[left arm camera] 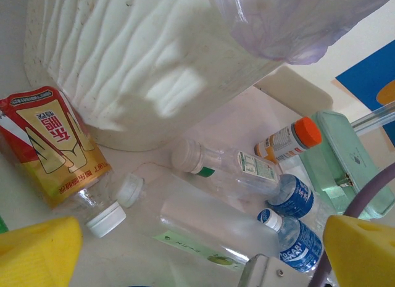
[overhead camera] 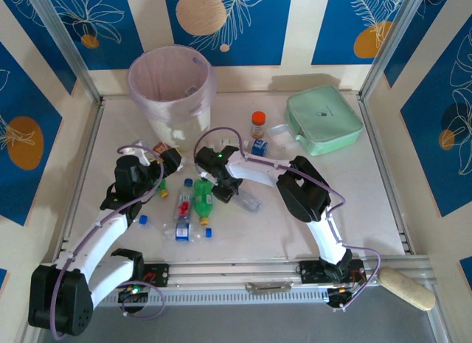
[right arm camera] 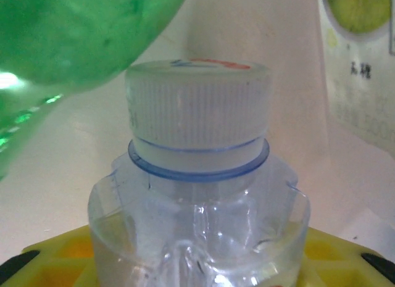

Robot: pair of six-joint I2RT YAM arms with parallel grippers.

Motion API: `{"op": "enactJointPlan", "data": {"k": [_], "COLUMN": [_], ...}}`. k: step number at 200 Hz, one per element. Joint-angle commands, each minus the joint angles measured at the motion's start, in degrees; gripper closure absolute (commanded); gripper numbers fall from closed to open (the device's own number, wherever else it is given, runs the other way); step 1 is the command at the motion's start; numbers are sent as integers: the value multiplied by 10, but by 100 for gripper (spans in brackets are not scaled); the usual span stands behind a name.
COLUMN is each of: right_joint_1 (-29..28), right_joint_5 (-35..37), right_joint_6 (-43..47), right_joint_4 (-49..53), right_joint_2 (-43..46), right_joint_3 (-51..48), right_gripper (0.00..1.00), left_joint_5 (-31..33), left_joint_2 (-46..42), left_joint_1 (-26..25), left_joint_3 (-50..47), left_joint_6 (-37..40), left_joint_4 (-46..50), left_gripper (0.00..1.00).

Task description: Put the plastic bottles in the bin

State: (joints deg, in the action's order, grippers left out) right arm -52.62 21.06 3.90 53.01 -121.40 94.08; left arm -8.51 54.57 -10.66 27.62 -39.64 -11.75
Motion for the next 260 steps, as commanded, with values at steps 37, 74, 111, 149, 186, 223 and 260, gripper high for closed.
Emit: {"op": "enactJointPlan", "data": {"k": [37,74,111,149,186,223,260], "right_joint_1": [40,102,164,204,215,217,217], "right_joint_5": [-165,-228,-238,-234,-235,-234,-240], "right_joint_6": [-30,-124,-243,-328,-358,-362,-368], "right_joint_4": [-69,-116,-179,-229,-253,-251,-258], "right_joint_2": [140,200,252,289,310,317,322], "right_joint_3": [-6,-22,-74,-135,-168,-172,-179], "right_gripper": [52,53,55,55,55,55,55], "left_joint_5": [-31,-73,-84,-85,-116,-138,-155], "left_joint_2": [3,5,16,65,147,220,278], "left_joint_1": [2,-7,-53,-147,-225,-282,-312], "left_joint_3": [-1,8,23,56,83,113,136], "left_joint_6": [-5,-8,-5,22,24,15,-3], "left_joint_4": [-24,-45,-60,-66,-110,-148,-180], "left_gripper": [0,0,0,0,0,0,0]}}
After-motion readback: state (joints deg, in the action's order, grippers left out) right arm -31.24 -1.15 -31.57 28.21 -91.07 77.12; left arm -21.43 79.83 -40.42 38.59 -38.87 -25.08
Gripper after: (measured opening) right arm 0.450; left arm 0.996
